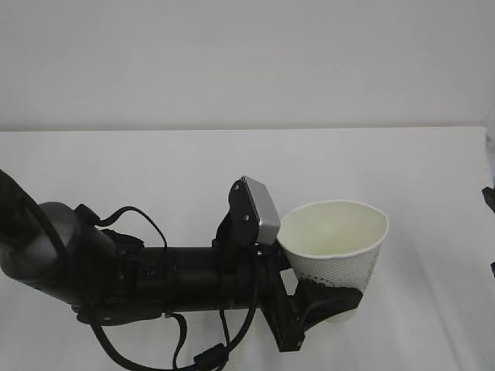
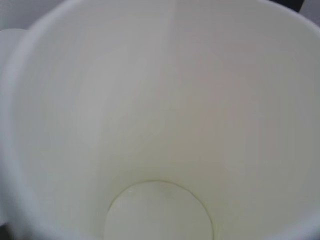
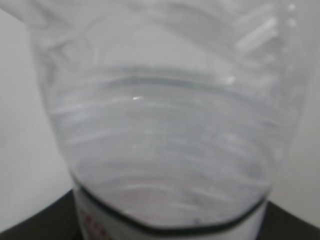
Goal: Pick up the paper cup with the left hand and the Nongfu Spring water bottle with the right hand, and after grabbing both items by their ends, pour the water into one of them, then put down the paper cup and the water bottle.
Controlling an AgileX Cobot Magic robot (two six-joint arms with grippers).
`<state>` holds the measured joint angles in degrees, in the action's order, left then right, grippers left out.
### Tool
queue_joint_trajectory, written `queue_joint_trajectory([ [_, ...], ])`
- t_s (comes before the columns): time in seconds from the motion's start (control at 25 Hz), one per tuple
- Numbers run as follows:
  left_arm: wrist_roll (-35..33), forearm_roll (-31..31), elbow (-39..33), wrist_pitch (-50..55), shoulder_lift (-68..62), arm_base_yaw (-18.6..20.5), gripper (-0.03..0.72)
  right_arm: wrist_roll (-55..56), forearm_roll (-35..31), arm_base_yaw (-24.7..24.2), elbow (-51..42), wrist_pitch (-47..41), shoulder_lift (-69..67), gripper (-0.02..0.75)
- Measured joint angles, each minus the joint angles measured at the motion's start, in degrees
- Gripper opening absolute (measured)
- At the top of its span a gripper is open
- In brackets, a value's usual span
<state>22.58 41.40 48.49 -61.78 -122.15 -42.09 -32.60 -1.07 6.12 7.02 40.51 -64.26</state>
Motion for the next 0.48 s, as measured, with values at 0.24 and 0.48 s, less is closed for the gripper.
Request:
queue_joint_trajectory([
  [0.24,0.0,-0.5,0.0,0.0,0.0,-0.9,0.498,-0.2,0.0,0.0,0.0,0.3,0.0,0.389],
  [0.48,0.0,-1.4,0.0,0.0,0.0,-0.9,0.496,-0.4,0.0,0.0,0.0,0.3,0.0,0.389],
])
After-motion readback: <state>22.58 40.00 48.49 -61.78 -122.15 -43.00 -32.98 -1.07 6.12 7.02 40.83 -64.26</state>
